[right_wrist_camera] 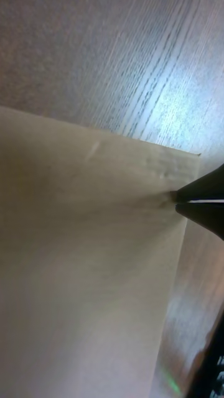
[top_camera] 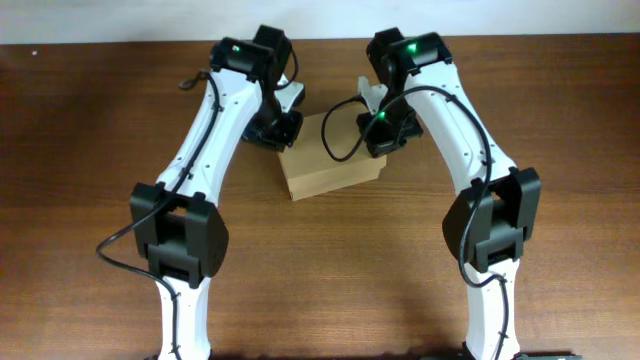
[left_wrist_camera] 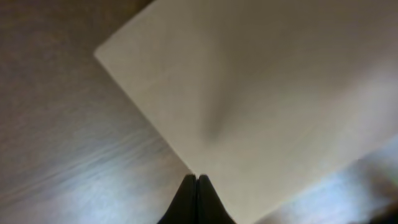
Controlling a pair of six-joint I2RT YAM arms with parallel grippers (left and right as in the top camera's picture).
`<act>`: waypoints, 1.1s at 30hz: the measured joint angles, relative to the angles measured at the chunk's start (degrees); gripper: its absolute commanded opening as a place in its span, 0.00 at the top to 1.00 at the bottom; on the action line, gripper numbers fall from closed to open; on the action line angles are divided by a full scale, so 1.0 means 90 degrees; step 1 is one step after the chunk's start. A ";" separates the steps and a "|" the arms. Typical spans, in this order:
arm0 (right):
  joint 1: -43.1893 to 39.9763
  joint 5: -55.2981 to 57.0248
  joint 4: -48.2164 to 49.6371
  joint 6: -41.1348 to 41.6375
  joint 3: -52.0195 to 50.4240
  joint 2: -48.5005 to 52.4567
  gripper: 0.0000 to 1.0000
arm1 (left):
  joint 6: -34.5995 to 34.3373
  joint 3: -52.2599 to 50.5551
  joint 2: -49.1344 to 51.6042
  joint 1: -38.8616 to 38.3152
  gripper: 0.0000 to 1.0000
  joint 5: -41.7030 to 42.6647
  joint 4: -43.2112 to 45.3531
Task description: Pack container
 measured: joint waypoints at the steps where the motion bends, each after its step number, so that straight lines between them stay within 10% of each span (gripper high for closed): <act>1: 0.0000 0.0002 0.0056 0.0002 -0.0090 0.0000 0.96 | -0.0019 -0.0182 0.0000 0.0000 0.98 0.0007 0.0102; 19: -0.0172 -0.0131 0.0971 0.0000 -0.0656 -0.0289 0.96 | -0.0170 -0.0889 -0.0255 0.0007 0.99 -0.0282 0.0738; 33: -0.2297 0.0257 0.0340 0.0216 0.0617 -0.1190 0.96 | -0.0525 0.1127 -0.0947 0.1520 0.98 -0.1396 0.0755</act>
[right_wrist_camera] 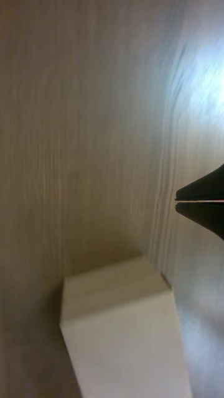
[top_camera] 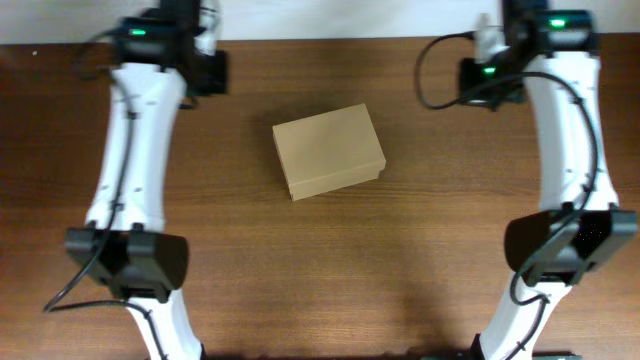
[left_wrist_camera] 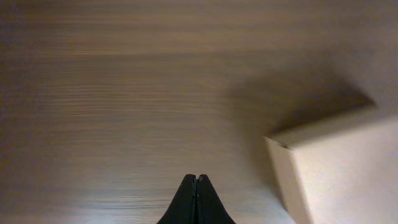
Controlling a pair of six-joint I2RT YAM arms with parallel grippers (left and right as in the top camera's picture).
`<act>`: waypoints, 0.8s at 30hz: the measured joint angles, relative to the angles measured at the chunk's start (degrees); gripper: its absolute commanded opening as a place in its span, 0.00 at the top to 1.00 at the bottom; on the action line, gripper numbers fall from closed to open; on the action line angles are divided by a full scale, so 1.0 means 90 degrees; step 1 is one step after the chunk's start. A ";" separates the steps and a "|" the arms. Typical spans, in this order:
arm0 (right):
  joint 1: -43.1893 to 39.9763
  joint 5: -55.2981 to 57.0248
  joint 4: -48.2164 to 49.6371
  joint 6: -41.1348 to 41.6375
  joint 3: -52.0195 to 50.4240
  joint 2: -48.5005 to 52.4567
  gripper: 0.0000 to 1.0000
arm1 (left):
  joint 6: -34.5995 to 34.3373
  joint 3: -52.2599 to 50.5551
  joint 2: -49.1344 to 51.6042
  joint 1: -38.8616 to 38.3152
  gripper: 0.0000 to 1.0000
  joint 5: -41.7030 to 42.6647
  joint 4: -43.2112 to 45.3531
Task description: Pack container
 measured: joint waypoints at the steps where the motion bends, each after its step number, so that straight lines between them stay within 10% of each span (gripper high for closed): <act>1: -0.0131 0.0024 -0.0029 0.0002 0.0000 -0.0010 0.96 | -0.0002 0.0022 -0.0022 0.0138 0.98 -0.0029 -0.0002; 12: -0.0952 0.0129 -0.0053 0.0041 0.0000 0.0000 0.96 | -0.0051 0.0032 -0.0024 0.1260 0.89 -0.0083 -0.0078; 15: -0.0959 0.0129 -0.0056 0.0044 0.0000 0.0000 0.96 | -0.0049 0.0032 -0.0024 0.1268 0.47 -0.0083 -0.0078; 16: -0.0957 0.0129 -0.0056 0.0046 0.0000 0.0002 0.90 | -0.0051 0.0032 -0.0024 0.1263 0.00 -0.0083 -0.0078; 19: -0.0957 0.0138 -0.0063 0.0087 0.0000 0.0000 0.46 | -0.0070 0.0032 -0.0024 0.1256 0.00 -0.0080 -0.0078; 20: -0.0957 0.0148 -0.0068 0.0080 0.0000 0.0002 0.04 | -0.0070 0.0032 -0.0024 0.1256 0.00 -0.0080 -0.0078; 24: -0.0957 0.0151 -0.0068 0.0080 0.0000 0.0002 0.01 | -0.0078 0.0032 -0.0024 0.1256 0.00 -0.0080 -0.0078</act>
